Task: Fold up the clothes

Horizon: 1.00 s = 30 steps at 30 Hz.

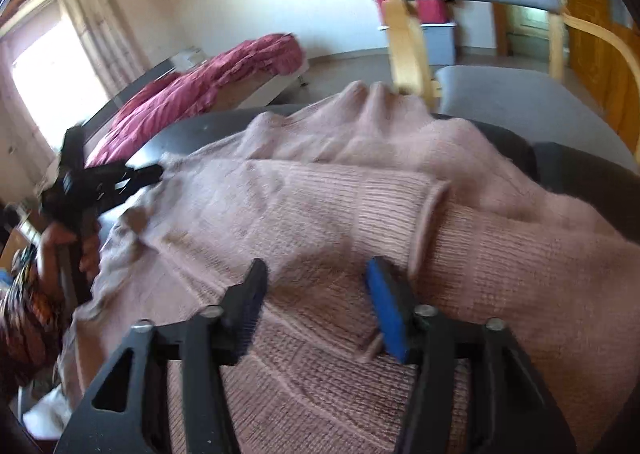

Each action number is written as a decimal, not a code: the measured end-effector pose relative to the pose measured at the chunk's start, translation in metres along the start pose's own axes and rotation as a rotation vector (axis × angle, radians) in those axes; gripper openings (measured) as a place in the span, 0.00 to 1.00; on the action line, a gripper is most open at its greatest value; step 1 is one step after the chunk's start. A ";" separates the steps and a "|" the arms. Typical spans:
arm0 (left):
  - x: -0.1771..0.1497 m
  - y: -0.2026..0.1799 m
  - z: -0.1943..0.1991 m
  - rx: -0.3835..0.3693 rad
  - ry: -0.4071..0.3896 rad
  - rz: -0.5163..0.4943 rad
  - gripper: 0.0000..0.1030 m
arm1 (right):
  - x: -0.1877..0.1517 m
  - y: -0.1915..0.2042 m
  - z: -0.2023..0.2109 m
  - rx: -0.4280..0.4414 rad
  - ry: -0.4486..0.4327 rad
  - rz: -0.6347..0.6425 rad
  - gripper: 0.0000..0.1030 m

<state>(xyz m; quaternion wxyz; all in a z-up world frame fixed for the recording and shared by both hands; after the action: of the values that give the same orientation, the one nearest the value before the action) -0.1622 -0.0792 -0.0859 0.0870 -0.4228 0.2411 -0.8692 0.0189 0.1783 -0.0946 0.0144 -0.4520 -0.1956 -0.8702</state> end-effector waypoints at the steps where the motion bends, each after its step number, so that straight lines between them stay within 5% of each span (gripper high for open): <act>1: 0.003 -0.012 -0.006 0.003 0.002 -0.051 0.21 | 0.000 -0.001 0.000 0.009 0.018 -0.006 0.63; 5: 0.008 -0.063 -0.033 0.002 0.028 -0.287 0.21 | 0.023 -0.013 0.006 0.041 0.018 -0.101 0.62; 8: 0.011 -0.092 -0.059 -0.021 0.050 -0.382 0.21 | 0.061 -0.053 0.003 -0.097 -0.048 -0.096 0.62; 13: 0.005 -0.131 -0.112 -0.097 0.131 -0.366 0.21 | 0.095 -0.114 -0.034 -0.169 -0.040 -0.178 0.61; 19: -0.019 -0.149 -0.157 -0.154 0.278 -0.301 0.21 | 0.110 -0.131 -0.088 -0.113 0.017 -0.142 0.61; 26: -0.027 -0.164 -0.158 -0.260 0.261 -0.301 0.31 | 0.115 -0.118 -0.123 -0.064 0.064 -0.080 0.61; 27: -0.030 -0.168 -0.156 -0.266 0.247 -0.333 0.33 | 0.115 -0.115 -0.127 -0.056 0.068 -0.072 0.58; 30: -0.036 -0.178 -0.153 -0.267 0.219 -0.437 0.36 | 0.115 -0.109 -0.132 -0.066 0.076 -0.017 0.18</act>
<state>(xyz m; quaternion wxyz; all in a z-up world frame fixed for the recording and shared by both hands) -0.2488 0.1416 -0.1037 -0.1857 -0.3760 0.2646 -0.8684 -0.1748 0.2498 -0.1071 -0.0007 -0.4171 -0.1699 -0.8928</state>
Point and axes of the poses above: each gripper's, at about its wrist camera, not at the fingertips, and z roughly against the way its jaws point, y to its left, x to its top, the point moved 9 cm from there along -z, roughly the way its jaws point, and after that the axes turned 14 degrees about -y, right-handed, at the moved point
